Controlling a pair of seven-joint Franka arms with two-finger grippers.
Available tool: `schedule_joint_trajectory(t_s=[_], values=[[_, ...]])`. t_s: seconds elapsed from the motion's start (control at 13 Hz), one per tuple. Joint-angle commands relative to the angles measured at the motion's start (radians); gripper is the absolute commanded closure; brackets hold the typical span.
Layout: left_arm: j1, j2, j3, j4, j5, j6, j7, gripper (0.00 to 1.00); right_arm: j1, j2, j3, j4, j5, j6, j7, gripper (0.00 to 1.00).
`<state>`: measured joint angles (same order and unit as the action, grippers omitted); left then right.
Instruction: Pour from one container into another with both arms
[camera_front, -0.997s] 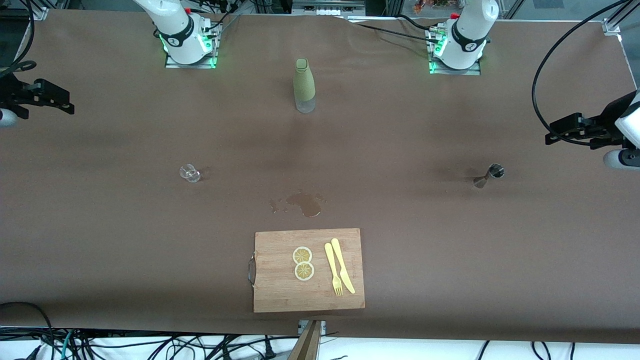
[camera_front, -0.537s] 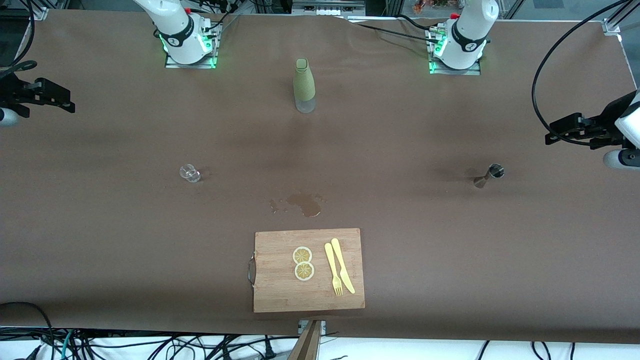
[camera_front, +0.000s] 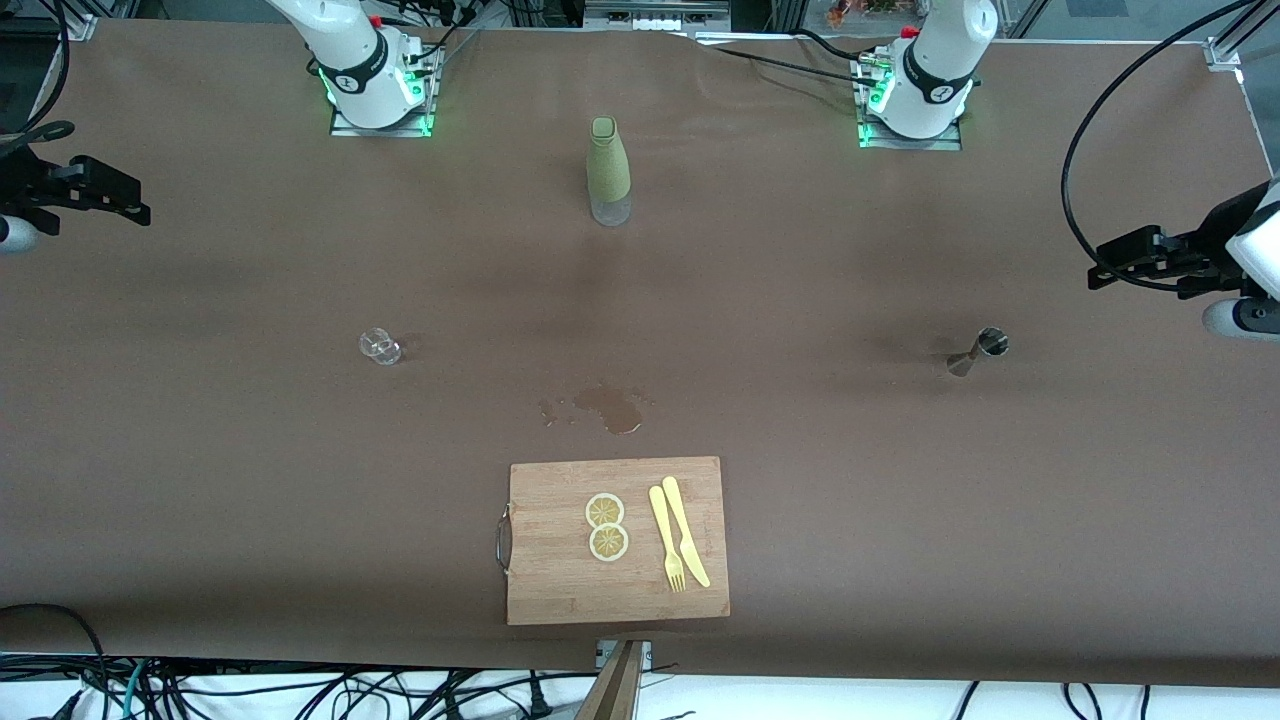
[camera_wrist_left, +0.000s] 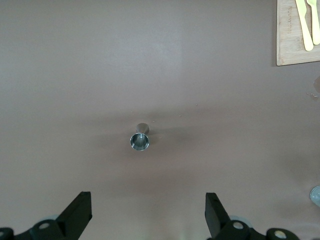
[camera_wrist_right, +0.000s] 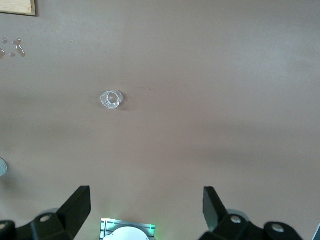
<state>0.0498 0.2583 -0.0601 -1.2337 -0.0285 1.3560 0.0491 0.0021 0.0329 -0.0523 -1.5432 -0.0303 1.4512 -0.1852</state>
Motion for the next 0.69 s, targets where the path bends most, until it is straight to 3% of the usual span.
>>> schedule_joint_trajectory(t_s=[0.0,0.61], values=[[-0.001,0.009,-0.009,0.022,0.028,-0.005,-0.008,0.00,-0.004,-0.008,0.003,-0.012,-0.008,-0.021,0.000,0.00],[0.007,0.012,-0.004,0.011,0.016,-0.006,-0.002,0.00,-0.005,0.015,-0.004,0.002,-0.005,-0.028,0.000,0.00]])
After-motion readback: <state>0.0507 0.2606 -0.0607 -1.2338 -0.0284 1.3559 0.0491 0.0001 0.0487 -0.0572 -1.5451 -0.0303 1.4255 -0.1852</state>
